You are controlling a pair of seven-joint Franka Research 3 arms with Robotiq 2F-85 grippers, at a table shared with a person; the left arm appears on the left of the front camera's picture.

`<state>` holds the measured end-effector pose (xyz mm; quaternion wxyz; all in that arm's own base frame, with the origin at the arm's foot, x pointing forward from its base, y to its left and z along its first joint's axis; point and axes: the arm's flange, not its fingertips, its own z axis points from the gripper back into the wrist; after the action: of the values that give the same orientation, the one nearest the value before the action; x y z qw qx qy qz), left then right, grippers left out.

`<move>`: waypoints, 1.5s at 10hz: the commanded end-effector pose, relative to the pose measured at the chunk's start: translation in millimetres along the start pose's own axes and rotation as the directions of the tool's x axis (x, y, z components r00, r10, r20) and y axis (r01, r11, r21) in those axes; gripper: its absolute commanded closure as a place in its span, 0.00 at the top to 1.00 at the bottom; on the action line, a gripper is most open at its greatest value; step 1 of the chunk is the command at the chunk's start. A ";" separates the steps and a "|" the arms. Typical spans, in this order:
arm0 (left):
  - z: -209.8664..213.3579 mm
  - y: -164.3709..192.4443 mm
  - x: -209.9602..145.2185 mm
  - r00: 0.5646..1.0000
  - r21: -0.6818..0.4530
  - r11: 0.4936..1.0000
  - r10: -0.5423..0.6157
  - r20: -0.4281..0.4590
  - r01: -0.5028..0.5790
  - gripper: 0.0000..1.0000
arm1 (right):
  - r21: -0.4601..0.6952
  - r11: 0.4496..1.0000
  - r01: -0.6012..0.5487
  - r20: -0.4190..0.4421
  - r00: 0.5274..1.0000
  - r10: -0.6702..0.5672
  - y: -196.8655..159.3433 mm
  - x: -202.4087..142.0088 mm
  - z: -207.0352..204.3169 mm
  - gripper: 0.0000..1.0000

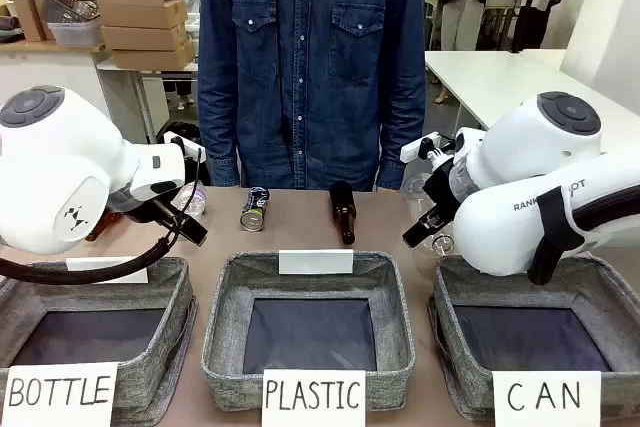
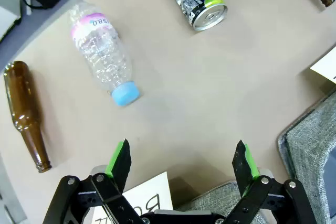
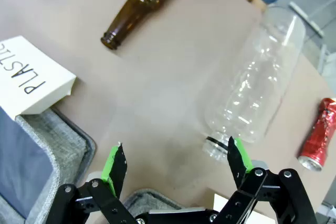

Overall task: Sort the can waste into the basket.
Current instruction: Pick up the can waste from the table and place it in the right Fabric basket.

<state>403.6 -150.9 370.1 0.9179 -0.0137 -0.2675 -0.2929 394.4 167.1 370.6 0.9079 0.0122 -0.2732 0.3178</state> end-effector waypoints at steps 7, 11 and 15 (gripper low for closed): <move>0.1 0.0 0.1 1.000 0.000 1.000 0.000 0.000 0.000 1.00 | 0.000 1.000 0.000 0.000 1.000 0.000 0.0 0.1 0.0 1.00; 0.1 0.0 0.1 1.000 0.000 1.000 0.000 0.000 0.000 1.00 | 0.000 1.000 0.000 0.000 1.000 0.000 0.0 0.1 0.0 1.00; 0.1 0.0 0.1 1.000 0.000 1.000 0.000 0.000 0.000 1.00 | 0.000 1.000 0.000 0.000 1.000 0.000 0.0 0.1 0.0 1.00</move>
<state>403.6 -150.9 370.1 0.9179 -0.0137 -0.2675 -0.2928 394.4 167.1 370.6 0.9078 0.0120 -0.2732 0.3179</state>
